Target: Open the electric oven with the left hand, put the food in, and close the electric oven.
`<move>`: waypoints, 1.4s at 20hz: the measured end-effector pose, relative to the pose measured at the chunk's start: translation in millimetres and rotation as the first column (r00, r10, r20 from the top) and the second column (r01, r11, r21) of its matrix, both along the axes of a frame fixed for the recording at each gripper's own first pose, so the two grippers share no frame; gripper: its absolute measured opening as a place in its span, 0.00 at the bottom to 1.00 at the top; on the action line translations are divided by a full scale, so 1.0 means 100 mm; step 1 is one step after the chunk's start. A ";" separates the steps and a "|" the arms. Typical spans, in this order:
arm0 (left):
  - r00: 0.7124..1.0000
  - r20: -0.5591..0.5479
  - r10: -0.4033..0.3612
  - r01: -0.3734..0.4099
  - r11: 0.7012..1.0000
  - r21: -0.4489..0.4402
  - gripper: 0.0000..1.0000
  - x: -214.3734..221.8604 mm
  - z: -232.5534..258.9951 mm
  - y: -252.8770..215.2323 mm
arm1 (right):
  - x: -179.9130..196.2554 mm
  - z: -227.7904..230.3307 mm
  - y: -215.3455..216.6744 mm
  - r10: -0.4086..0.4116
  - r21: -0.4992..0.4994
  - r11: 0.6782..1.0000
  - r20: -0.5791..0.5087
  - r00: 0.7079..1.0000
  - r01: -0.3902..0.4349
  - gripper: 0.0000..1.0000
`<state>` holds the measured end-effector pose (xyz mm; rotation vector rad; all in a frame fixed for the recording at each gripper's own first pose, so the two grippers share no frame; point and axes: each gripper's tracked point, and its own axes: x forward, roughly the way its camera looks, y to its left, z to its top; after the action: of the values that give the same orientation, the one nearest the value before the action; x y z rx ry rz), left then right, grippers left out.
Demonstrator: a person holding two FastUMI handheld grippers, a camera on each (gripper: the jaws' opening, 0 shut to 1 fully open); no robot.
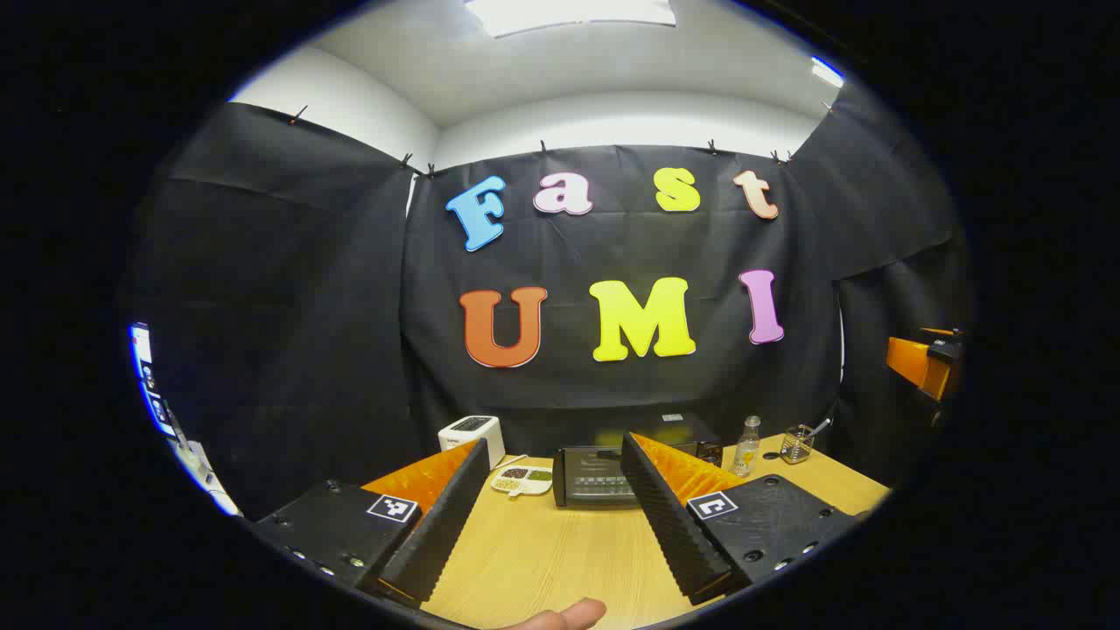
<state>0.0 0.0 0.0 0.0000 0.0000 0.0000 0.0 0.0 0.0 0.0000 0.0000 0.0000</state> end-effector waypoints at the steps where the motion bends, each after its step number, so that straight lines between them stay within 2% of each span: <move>1: 1.000 0.002 0.005 -0.005 1.000 -0.014 0.96 0.01 0.01 0.03 | 0.02 -0.02 -0.01 -0.003 -0.003 1.000 -0.008 1.000 0.003 1.00; 9: 1.000 -0.005 0.000 0.000 0.999 -0.048 0.96 0.06 -0.04 0.09 | 0.03 -0.06 -0.12 0.017 -0.015 1.000 -0.004 1.000 -0.017 1.00; 15: 0.998 0.058 0.003 -0.001 1.000 -0.027 0.96 0.11 0.08 0.02 | 0.02 -0.09 -0.16 0.031 -0.015 0.999 0.008 1.000 -0.030 1.00; 18: 0.998 0.057 -0.003 0.004 1.000 -0.009 0.96 0.43 0.04 -0.16 | 0.05 -0.15 -0.21 0.031 -0.009 0.999 0.005 1.000 -0.031 1.00; 21: 0.998 0.034 -0.051 0.052 0.998 -0.018 0.96 0.83 -0.07 -0.39 | 0.09 -0.16 -0.25 0.036 0.001 0.999 0.008 0.999 -0.036 1.00; 28: 0.978 -0.120 -0.168 0.162 0.985 -0.059 0.96 2.02 -0.73 -0.90 | 0.06 -0.17 -0.26 0.060 -0.009 0.998 0.043 0.997 -0.059 1.00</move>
<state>202.0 -89.7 -73.4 -0.0490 0.1250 -0.1664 5.9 -25.8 -16.8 -0.0076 -0.0431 0.0597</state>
